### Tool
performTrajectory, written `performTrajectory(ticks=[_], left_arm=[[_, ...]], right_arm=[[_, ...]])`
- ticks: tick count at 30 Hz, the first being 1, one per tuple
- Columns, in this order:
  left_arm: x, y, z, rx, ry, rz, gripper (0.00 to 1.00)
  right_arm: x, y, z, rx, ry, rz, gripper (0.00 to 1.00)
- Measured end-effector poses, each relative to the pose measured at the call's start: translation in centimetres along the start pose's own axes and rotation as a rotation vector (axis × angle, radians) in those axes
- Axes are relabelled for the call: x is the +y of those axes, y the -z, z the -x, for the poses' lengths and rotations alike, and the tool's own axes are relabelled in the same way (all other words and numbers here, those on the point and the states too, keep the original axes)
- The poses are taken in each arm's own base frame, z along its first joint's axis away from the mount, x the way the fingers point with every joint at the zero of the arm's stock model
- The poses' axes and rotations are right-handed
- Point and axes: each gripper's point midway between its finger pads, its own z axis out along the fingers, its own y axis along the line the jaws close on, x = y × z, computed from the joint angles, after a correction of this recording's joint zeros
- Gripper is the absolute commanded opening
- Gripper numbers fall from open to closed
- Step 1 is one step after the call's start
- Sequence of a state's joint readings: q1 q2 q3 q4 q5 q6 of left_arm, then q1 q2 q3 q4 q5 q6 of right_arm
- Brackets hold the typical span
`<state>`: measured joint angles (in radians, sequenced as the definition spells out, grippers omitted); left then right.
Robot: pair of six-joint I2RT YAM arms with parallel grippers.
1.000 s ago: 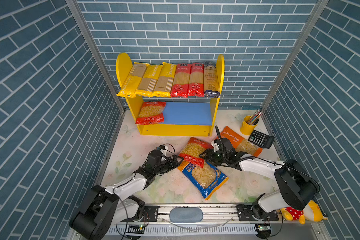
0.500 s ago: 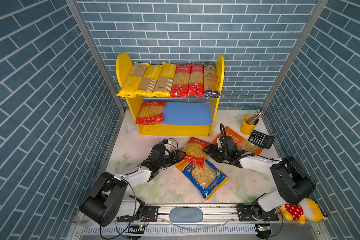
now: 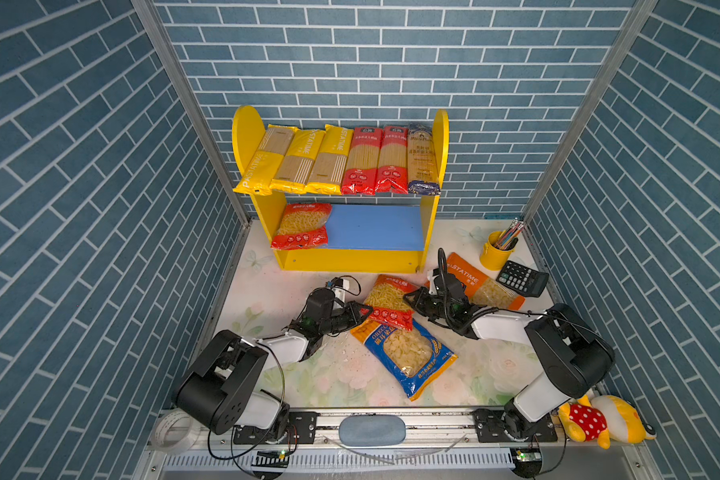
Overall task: Place and organize the pasta boxes and bags onto the shelf
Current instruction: 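Carry the bag onto the lower shelf beside the first red bag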
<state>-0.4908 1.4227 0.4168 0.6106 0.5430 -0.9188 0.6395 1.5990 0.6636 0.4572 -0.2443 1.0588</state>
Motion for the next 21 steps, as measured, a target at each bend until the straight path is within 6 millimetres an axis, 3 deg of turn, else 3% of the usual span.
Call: performTrajectory(ticks=[5, 9, 14, 21], left_arm=[[-0.3, 1.0, -0.6, -0.002, -0.049, -0.009, 0.07], [-1.9, 2.7, -0.5, -0.031, -0.124, -0.035, 0.06], [-4.7, 5.8, 0.8, -0.137, -0.268, -0.054, 0.01], [-5.7, 8.2, 4.0, -0.298, -0.421, 0.048, 0.00]], right_arm=[[1.8, 1.2, 0.0, -0.006, 0.073, 0.051, 0.10], [3.8, 2.4, 0.1, -0.006, 0.147, 0.118, 0.08], [7.2, 3.9, 0.4, -0.017, 0.264, 0.219, 0.07], [13.7, 4.3, 2.9, -0.088, 0.430, 0.358, 0.04]])
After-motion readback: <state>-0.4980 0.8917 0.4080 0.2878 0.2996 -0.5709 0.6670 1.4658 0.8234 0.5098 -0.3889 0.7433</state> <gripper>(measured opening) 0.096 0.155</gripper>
